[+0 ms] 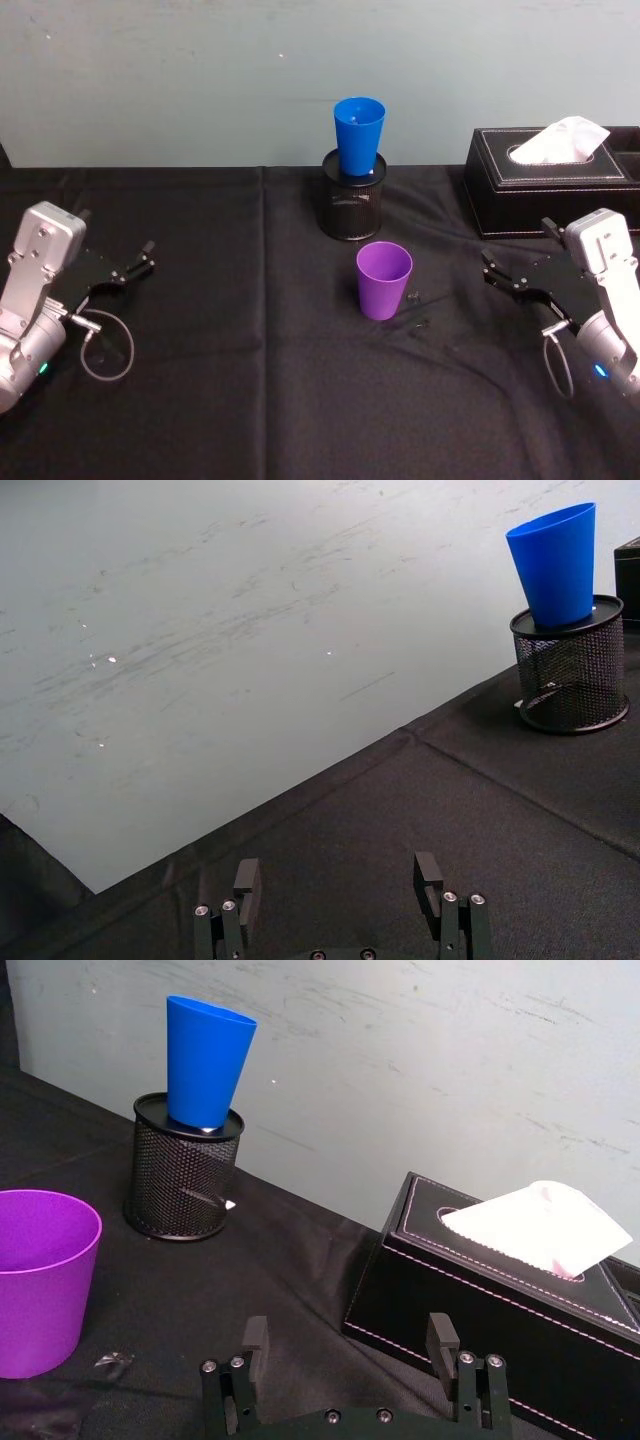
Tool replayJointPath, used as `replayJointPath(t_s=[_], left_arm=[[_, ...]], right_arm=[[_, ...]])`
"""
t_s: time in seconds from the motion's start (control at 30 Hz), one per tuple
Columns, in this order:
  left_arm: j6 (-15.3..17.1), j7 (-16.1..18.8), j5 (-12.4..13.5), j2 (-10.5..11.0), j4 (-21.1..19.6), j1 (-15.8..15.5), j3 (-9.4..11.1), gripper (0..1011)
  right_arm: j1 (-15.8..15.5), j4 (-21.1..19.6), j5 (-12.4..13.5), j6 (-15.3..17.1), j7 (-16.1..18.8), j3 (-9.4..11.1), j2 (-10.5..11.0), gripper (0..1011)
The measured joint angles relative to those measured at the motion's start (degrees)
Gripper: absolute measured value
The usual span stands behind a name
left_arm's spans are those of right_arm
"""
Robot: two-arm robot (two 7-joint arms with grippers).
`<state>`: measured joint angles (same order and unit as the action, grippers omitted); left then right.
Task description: Pick up one cup with a gripper and tap it against the other cup.
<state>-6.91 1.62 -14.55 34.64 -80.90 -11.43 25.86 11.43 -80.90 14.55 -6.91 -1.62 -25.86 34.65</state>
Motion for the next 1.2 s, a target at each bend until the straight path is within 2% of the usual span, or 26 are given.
replayJointPath(t_s=[1.2], left_arm=[[0.0, 0.0, 0.0, 0.0, 0.0, 0.0, 0.0, 1000]], right_arm=[[0.0, 0.0, 0.0, 0.0, 0.0, 0.0, 0.0, 1003]])
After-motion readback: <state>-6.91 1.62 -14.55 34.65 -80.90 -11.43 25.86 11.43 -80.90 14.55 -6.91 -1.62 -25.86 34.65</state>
